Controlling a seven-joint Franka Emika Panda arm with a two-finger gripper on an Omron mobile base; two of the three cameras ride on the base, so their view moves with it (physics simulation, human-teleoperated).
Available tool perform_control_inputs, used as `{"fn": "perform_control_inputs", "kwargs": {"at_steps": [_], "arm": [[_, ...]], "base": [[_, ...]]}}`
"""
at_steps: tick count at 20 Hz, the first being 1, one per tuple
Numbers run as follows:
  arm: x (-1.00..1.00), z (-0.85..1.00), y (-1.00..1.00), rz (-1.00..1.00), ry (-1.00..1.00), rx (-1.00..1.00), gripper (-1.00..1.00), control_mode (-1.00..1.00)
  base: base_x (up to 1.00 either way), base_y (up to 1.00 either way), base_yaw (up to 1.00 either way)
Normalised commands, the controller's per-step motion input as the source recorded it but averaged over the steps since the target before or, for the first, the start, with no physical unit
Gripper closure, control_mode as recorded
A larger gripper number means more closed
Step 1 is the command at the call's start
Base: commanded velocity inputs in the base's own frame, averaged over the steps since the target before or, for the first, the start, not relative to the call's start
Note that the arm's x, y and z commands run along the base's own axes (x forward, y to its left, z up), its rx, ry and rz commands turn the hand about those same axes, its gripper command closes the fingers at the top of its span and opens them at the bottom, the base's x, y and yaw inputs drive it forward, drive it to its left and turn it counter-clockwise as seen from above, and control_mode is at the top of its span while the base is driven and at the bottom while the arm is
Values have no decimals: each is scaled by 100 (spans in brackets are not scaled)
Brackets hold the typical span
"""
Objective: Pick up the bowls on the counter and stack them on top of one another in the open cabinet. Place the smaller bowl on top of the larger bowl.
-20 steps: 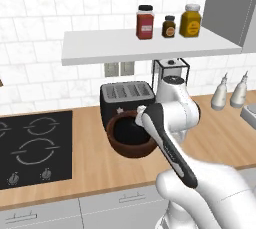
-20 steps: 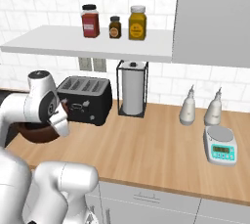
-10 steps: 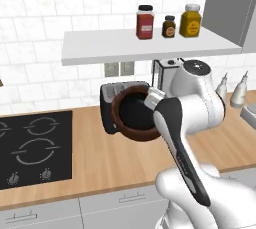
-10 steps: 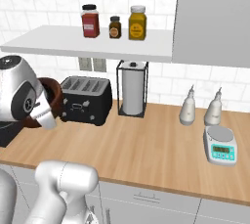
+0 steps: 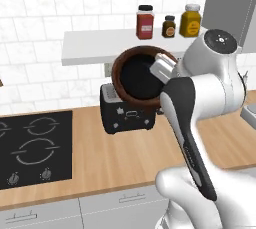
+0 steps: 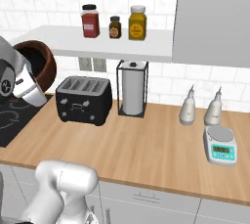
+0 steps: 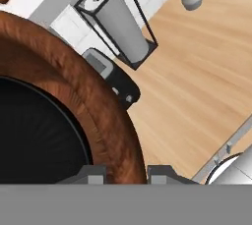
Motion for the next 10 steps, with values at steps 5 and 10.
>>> {"fn": "perform_control_inputs", "kwargs": {"at_steps": [5,10], "arm": [[1,95,0,0,-10,13,100,-100],[29,56,23,0,-7,12,100,-100]], "base": [[0,0,0],[0,0,0]]}}
